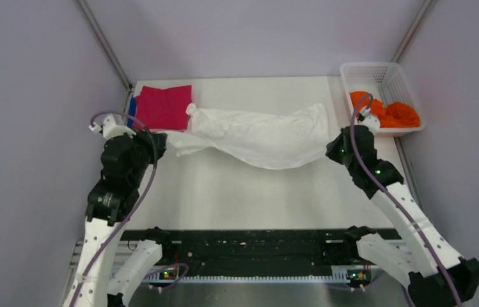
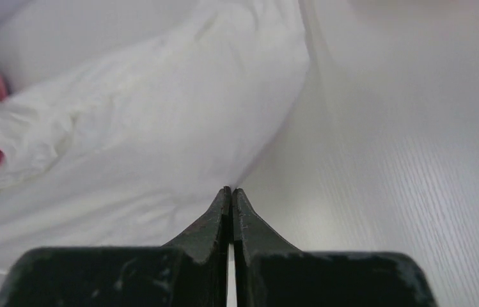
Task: Fold and stack the t-shirts
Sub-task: Flatten out the tshirt
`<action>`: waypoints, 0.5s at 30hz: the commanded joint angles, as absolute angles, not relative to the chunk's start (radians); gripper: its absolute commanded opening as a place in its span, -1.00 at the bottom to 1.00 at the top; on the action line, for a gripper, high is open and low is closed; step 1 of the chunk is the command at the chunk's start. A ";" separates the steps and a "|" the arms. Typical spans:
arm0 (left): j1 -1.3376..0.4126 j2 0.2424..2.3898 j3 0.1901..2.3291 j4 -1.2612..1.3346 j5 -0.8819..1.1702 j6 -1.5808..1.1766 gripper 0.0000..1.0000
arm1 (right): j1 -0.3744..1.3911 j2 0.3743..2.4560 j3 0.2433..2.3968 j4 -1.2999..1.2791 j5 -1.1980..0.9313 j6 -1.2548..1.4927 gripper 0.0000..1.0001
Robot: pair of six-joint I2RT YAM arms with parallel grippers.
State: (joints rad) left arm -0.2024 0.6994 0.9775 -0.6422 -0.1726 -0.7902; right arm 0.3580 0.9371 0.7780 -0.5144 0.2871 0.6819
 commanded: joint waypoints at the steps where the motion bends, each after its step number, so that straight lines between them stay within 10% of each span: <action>1: -0.204 0.646 1.208 -0.441 -0.214 -0.688 -1.00 | 0.364 0.797 1.010 -0.583 0.417 0.579 -1.00; 15: -0.203 0.786 1.910 -0.381 -0.051 -0.453 -1.00 | 0.364 0.662 1.635 -0.717 0.184 0.455 -1.00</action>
